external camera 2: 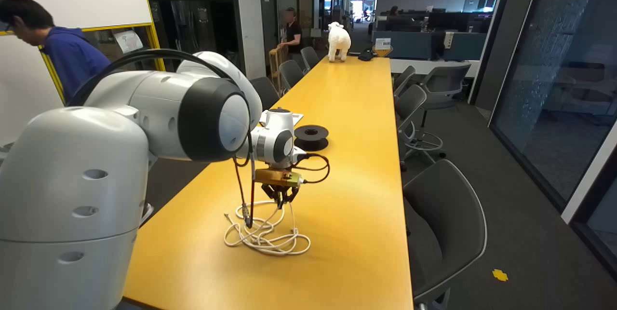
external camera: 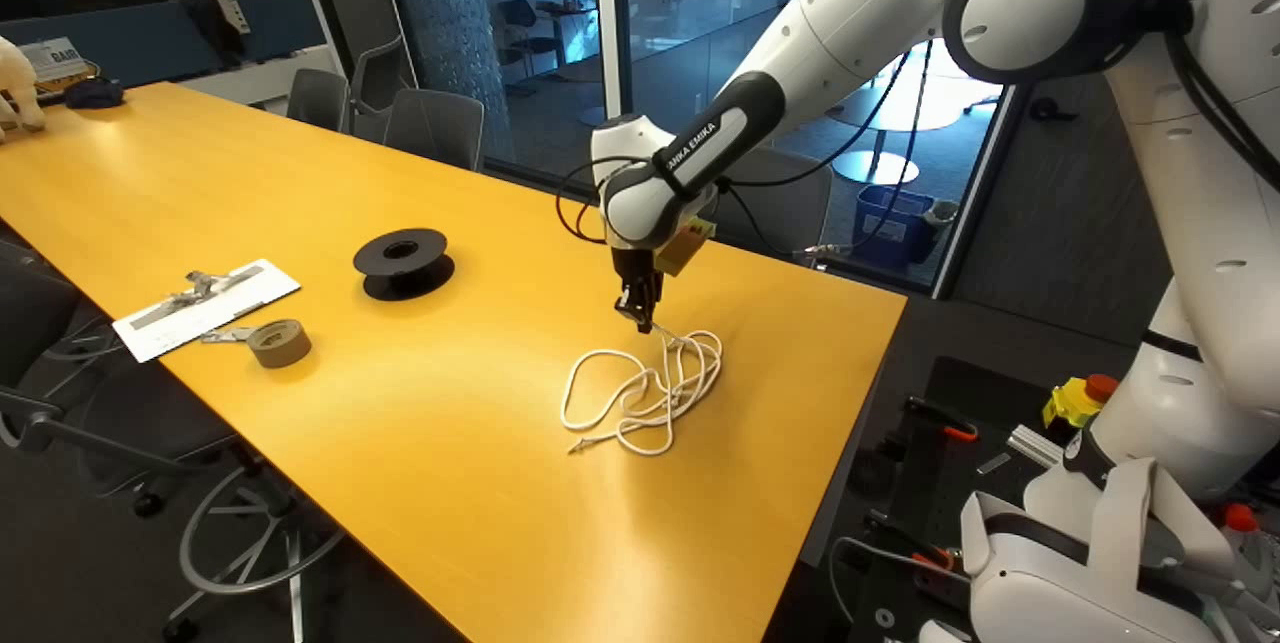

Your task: Separate the two white ropes

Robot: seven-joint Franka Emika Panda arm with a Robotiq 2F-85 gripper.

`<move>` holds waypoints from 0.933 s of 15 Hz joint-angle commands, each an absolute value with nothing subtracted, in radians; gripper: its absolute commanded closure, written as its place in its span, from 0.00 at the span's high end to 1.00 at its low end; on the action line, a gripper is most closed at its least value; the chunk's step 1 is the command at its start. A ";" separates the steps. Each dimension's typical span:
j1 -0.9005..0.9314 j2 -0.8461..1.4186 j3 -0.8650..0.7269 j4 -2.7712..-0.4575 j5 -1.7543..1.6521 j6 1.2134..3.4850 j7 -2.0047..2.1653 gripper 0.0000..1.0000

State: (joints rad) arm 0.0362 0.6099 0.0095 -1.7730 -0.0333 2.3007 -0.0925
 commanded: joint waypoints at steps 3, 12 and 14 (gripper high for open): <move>0.019 0.550 -0.054 -1.675 -0.094 2.169 -0.044 0.03; -0.049 0.449 -0.154 -1.695 -0.154 2.119 0.069 0.03; -0.060 0.425 -0.162 -1.727 -0.161 2.111 0.079 0.03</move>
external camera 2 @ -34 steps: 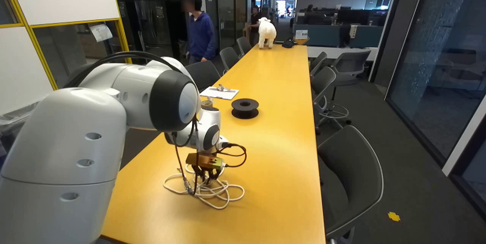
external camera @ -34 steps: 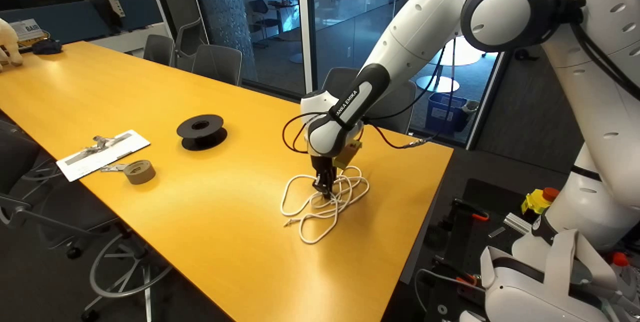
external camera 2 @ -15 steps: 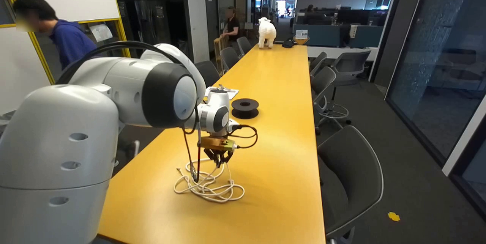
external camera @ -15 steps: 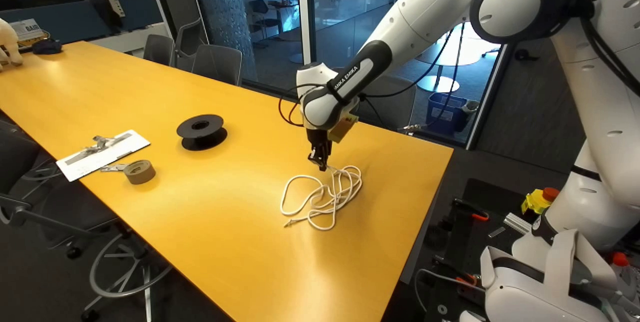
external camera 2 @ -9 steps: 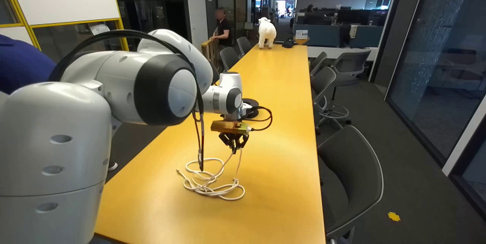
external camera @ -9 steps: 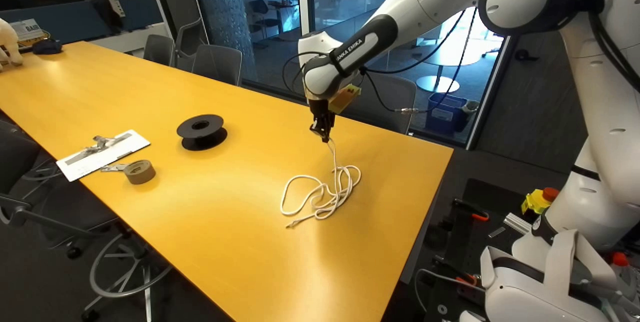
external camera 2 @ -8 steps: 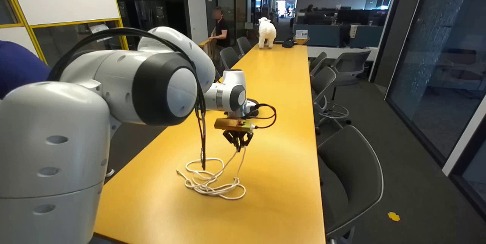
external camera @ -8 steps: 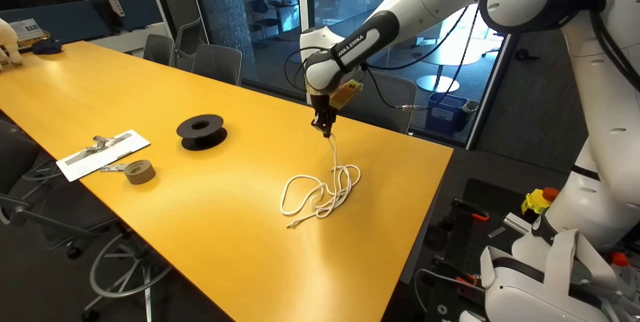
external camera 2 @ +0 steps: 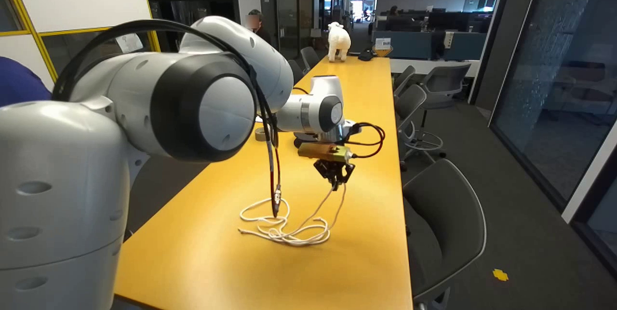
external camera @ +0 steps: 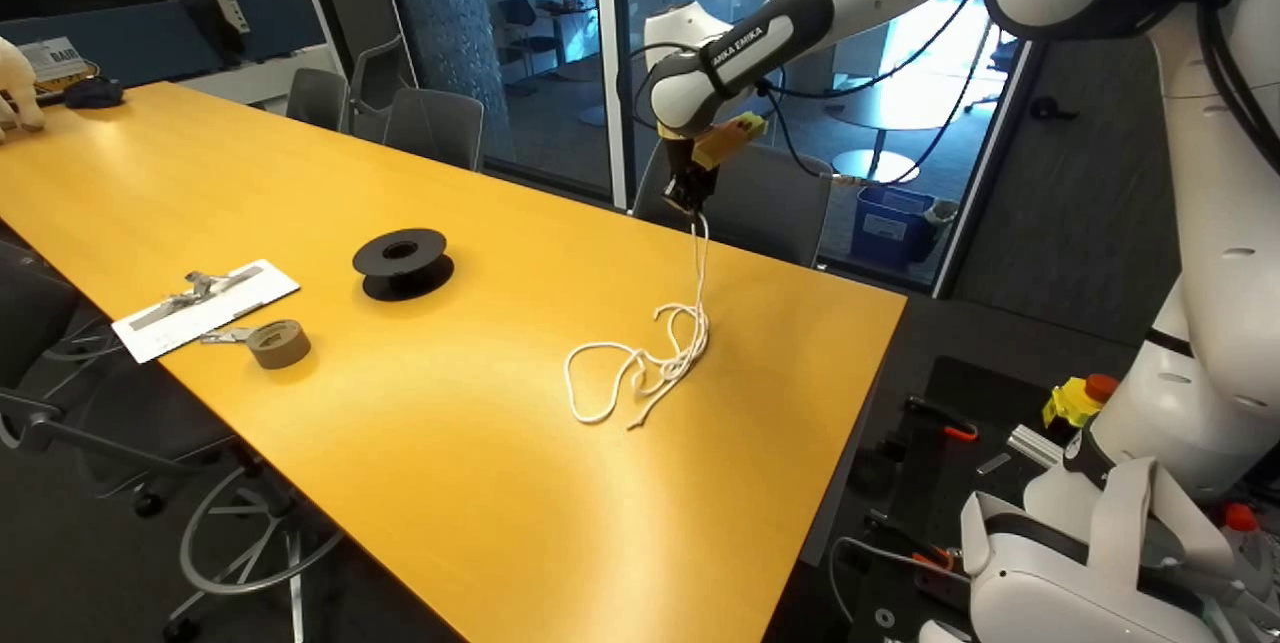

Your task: Separate the two white ropes

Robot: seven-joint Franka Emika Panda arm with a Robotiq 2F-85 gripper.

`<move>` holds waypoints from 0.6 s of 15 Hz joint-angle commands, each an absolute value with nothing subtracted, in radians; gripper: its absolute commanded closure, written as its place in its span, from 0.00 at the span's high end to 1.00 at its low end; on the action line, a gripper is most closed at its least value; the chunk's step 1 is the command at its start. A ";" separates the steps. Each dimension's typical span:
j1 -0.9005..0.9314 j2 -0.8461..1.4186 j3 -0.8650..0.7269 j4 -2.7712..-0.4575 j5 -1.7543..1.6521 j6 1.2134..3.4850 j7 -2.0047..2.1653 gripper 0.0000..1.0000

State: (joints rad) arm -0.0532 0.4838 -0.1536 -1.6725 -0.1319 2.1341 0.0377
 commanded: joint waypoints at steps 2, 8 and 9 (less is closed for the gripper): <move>-0.075 0.393 -0.165 -1.775 -0.160 2.119 0.073 0.03; -0.140 0.296 -0.159 -1.966 -0.123 2.147 -0.014 0.03; -0.151 0.282 -0.162 -2.000 -0.120 2.153 -0.024 0.03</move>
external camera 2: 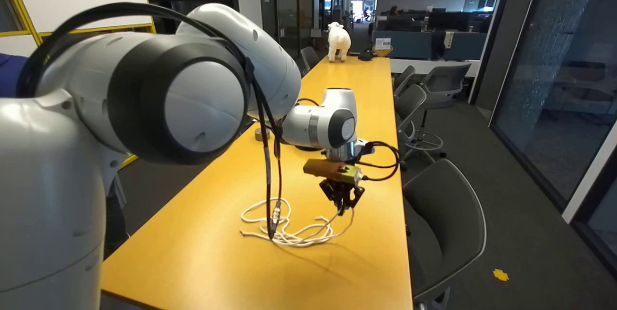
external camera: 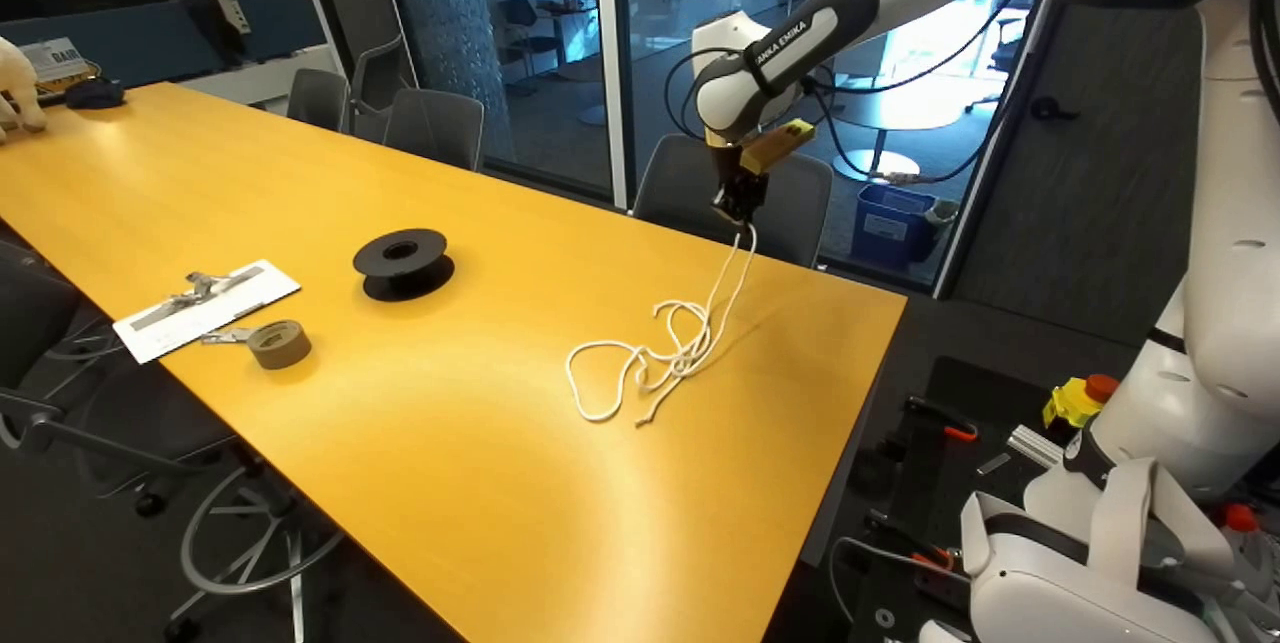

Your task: Separate the two white ropes

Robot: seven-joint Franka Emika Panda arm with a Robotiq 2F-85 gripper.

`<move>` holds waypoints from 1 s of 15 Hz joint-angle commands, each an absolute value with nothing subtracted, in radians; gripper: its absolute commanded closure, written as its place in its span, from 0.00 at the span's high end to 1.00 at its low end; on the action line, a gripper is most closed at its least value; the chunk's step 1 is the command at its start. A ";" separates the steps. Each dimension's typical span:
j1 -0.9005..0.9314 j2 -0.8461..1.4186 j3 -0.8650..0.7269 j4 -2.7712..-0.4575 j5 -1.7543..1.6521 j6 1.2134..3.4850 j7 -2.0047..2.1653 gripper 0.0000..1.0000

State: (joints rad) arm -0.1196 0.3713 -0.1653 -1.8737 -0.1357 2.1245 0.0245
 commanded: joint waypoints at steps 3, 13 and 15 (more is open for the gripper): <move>-0.186 0.237 -0.172 -2.087 -0.114 2.157 -0.057 0.03; -0.287 0.288 -0.180 -2.134 -0.011 2.142 -0.259 0.03; -0.303 0.311 -0.181 -2.132 0.013 2.140 -0.294 0.03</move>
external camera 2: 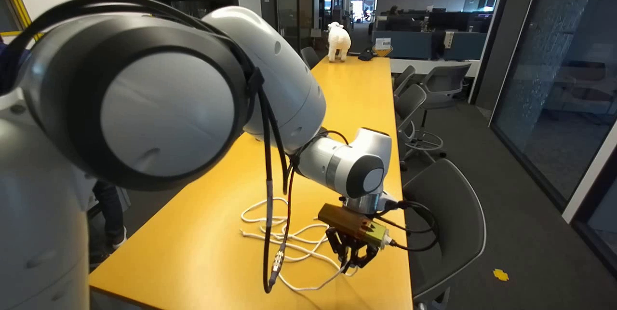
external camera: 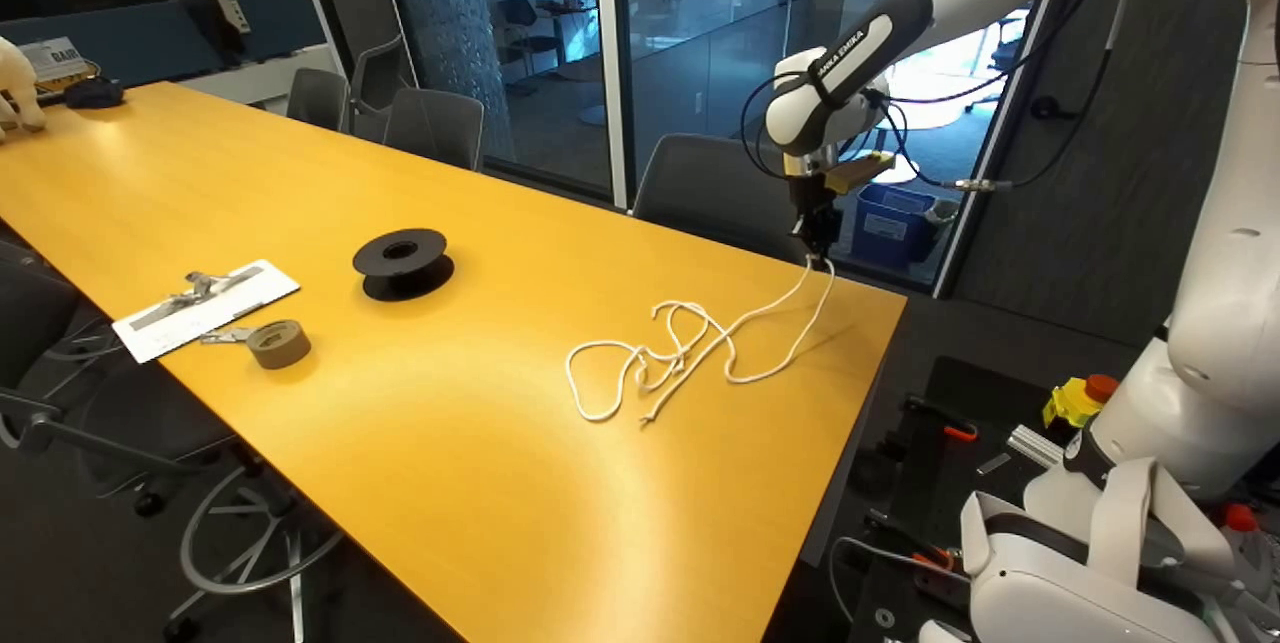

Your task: Separate the two white ropes

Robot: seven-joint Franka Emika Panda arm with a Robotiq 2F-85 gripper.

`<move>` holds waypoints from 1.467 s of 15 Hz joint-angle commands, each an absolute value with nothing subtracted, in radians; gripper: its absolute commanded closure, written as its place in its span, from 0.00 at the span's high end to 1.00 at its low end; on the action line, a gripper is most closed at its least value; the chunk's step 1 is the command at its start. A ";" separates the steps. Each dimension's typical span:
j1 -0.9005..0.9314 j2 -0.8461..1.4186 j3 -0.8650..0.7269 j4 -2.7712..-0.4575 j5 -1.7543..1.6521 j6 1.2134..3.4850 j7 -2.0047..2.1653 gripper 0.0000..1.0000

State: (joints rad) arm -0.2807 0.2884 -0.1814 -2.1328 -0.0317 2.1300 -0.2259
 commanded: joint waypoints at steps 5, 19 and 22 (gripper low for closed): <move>-0.339 0.366 -0.178 -2.123 0.047 2.139 -0.359 0.03; -0.376 0.437 -0.166 -2.089 0.076 2.146 -0.409 0.68; -0.332 0.428 -0.143 -2.084 0.045 2.178 -0.390 0.90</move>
